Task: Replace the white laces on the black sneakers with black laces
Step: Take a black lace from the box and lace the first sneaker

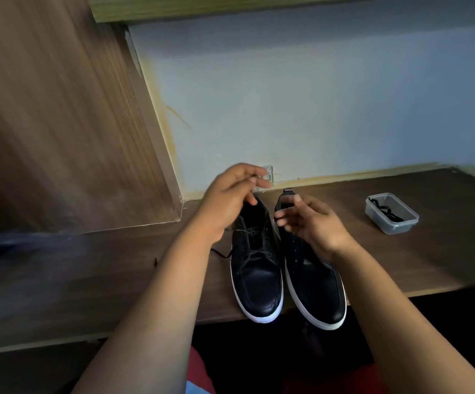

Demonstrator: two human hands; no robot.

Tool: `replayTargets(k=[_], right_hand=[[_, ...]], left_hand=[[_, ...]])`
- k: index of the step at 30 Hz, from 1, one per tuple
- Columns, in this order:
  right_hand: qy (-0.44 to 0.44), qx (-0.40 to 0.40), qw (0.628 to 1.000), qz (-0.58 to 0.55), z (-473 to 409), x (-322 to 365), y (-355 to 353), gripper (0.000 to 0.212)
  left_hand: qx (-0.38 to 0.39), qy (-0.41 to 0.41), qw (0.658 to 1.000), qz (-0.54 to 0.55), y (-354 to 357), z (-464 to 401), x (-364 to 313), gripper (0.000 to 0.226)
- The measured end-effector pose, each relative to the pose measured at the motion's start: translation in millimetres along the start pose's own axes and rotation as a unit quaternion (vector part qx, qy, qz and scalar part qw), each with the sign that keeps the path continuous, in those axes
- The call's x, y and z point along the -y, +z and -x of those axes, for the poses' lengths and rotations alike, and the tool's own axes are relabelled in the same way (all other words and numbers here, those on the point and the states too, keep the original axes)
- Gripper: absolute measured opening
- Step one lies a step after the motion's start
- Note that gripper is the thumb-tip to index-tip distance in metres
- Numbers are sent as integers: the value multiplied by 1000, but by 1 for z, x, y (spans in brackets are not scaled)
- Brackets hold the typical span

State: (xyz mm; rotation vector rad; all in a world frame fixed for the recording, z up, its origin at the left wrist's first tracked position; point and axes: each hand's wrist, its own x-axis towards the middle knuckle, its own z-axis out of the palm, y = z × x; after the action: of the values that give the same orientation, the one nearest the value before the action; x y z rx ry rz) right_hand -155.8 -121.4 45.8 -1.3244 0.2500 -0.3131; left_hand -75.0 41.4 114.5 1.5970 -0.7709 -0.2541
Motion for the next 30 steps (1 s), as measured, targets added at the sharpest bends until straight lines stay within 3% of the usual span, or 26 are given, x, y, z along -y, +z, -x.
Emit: replayTargets(k=[3, 6, 9, 11, 13, 16, 18, 20, 26, 30], right_hand=[[82, 143, 985, -52, 7, 3, 10, 40], [70, 172, 981, -57, 8, 3, 9, 31], [37, 147, 987, -47, 7, 3, 0, 26], [16, 88, 995, -37, 5, 6, -5, 27], [-4, 10, 998, -64, 2, 8, -9, 29], [-24, -51, 996, -70, -1, 8, -13, 32], [-31, -56, 997, -50, -2, 5, -11, 35], [-36, -65, 997, -33, -2, 3, -7, 39], [-47, -80, 996, -14, -4, 0, -6, 43], [-46, -90, 995, -16, -6, 0, -10, 44]], left_hand=[[59, -6, 997, -42, 15, 2, 5, 24], [55, -12, 997, -56, 20, 2, 9, 23], [36, -37, 997, -63, 16, 0, 11, 19], [-3, -70, 993, -99, 7, -3, 21, 16], [-18, -98, 968, -230, -10, -6, 40, 15], [82, -177, 892, -407, -29, -2, 70, 10], [145, -220, 868, -420, -28, 2, 84, 13], [160, -214, 854, -447, -23, 2, 91, 14], [136, -147, 857, -475, -17, 2, 93, 6], [88, -144, 861, -481, -27, 2, 84, 20]])
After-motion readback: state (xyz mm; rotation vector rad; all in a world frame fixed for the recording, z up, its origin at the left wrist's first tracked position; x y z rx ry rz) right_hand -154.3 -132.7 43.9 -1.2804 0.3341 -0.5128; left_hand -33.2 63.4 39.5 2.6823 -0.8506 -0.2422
